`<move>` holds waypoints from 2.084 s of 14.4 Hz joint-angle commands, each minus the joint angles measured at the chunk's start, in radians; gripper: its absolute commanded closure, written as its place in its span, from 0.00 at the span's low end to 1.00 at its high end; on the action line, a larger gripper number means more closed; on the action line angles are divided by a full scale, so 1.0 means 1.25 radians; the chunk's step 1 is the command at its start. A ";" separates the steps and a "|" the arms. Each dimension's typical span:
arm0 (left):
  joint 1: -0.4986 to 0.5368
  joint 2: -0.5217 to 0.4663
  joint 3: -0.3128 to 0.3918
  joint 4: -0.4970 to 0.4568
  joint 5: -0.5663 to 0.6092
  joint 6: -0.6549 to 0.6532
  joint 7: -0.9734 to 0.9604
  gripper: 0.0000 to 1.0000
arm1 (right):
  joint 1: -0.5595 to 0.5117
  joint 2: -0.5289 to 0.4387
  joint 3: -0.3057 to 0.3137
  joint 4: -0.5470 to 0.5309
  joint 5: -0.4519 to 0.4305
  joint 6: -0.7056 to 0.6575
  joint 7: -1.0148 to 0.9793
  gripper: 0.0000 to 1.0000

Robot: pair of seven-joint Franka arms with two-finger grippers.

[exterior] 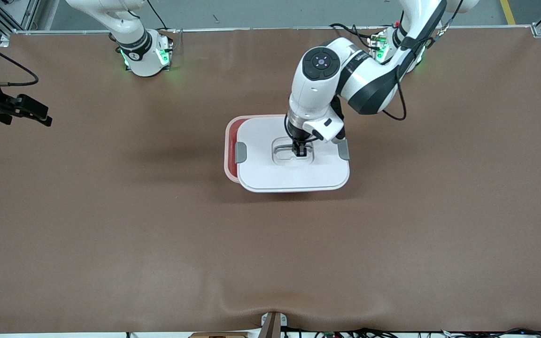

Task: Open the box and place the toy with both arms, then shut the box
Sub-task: 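Lower the white lid onto the box with the left gripper, then press the lid down onto the box rim with the left gripper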

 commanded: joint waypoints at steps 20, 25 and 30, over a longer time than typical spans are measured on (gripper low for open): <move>-0.088 0.086 -0.001 0.045 0.124 0.034 -0.123 1.00 | 0.004 0.028 0.006 0.058 0.037 -0.076 -0.034 0.00; -0.101 0.095 0.000 0.038 0.126 0.039 -0.120 1.00 | 0.003 0.028 0.006 0.068 0.037 -0.081 -0.034 0.00; -0.093 0.086 0.000 0.017 0.125 0.030 -0.120 1.00 | 0.005 0.029 0.006 0.067 0.037 -0.083 -0.034 0.00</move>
